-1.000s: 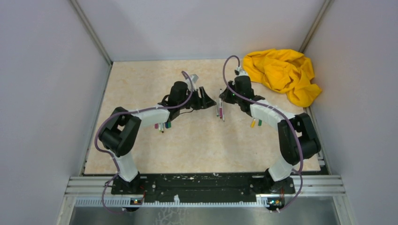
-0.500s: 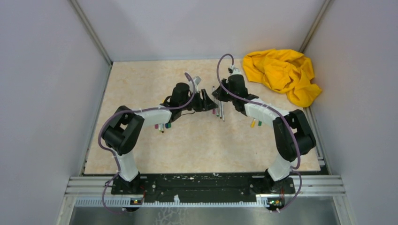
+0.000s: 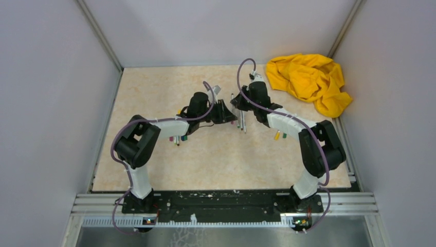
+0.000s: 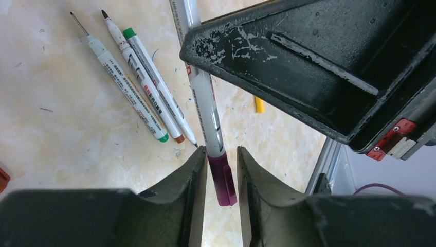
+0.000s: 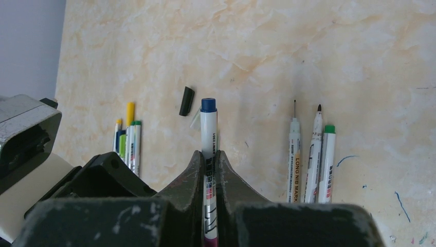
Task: Open the pen caps
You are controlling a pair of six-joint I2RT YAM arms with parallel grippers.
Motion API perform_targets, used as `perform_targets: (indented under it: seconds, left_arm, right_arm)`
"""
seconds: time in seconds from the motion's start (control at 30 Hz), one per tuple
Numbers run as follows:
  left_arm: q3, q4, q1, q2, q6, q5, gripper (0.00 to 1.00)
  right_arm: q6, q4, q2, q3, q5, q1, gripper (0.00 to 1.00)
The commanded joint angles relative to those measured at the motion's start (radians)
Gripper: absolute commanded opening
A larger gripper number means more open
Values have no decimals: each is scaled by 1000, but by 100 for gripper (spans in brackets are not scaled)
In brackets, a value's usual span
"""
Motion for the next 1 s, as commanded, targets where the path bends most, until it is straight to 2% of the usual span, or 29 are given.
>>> perform_targets:
  seconds: [0.0, 0.17, 0.3, 0.4, 0.53, 0.97]
  left_arm:
    - [-10, 57, -6, 9, -3, 15, 30]
    - [-8, 50, -6, 6, 1, 18, 0]
    - [9, -3, -7, -7, 42, 15, 0]
    - [31, -44, -6, -18, 67, 21, 0]
    - [72, -104, -6, -19, 88, 40, 0]
    - [114, -152, -7, -28, 101, 38, 0]
  right_arm:
    - [13, 65, -23, 35, 13, 10, 0]
    - [9, 77, -40, 16, 14, 10, 0]
    - [-19, 63, -51, 17, -8, 10, 0]
    - [-44, 37, -38, 31, -24, 15, 12]
    - [-62, 35, -23, 32, -28, 27, 19]
    - [-76, 22, 6, 42, -36, 42, 20]
